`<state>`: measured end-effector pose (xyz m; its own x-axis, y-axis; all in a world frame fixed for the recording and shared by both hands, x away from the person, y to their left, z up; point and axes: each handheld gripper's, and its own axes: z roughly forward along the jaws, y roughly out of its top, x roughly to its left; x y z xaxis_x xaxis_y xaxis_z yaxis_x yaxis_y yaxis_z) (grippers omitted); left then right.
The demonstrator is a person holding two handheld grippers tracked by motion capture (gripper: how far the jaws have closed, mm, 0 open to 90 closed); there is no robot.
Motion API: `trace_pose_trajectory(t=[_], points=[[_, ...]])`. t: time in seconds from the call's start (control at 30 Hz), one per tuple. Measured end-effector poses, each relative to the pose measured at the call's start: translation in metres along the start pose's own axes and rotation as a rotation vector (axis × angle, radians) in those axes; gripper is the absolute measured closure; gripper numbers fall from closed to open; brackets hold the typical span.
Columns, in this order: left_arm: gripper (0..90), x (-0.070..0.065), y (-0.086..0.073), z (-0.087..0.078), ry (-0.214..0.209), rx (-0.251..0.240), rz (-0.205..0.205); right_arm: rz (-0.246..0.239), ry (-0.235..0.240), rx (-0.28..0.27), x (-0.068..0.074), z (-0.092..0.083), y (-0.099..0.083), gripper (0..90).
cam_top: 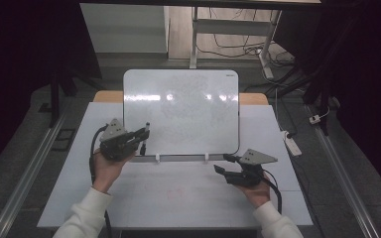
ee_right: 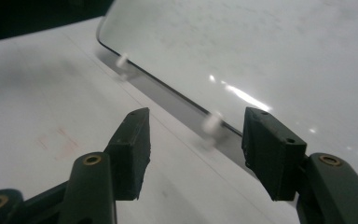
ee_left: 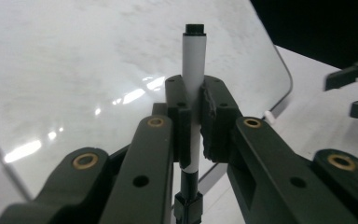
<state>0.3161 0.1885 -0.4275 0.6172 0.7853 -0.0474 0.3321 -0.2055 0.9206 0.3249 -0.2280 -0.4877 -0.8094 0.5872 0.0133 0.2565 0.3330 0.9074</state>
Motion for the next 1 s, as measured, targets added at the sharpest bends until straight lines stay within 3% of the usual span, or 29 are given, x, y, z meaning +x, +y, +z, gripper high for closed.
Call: trace_pose_trajectory(t=[0.23, 0.47, 0.63, 0.73, 1.0], points=[[81.6, 0.017, 0.0, -0.007, 0.039, 0.017, -0.029, 0.007, -0.078, 0.015, -0.012, -0.03, -0.018, 42.8], [81.6, 0.029, 0.003, 0.012, 0.06, 0.066, -0.035, 0.033, -0.123, 0.021, -0.017, -0.049, -0.028, 42.7], [81.5, 0.039, 0.009, 0.031, 0.076, 0.127, -0.036, 0.026, -0.142, 0.03, -0.019, -0.053, -0.03, 42.7], [81.5, 0.044, 0.011, 0.04, 0.109, 0.173, -0.03, 0.029, -0.138, 0.034, -0.019, -0.053, -0.03, 44.1], [81.3, 0.055, 0.006, 0.053, 0.144, 0.238, -0.055, -0.001, -0.133, 0.057, -0.017, -0.049, -0.031, 44.0]])
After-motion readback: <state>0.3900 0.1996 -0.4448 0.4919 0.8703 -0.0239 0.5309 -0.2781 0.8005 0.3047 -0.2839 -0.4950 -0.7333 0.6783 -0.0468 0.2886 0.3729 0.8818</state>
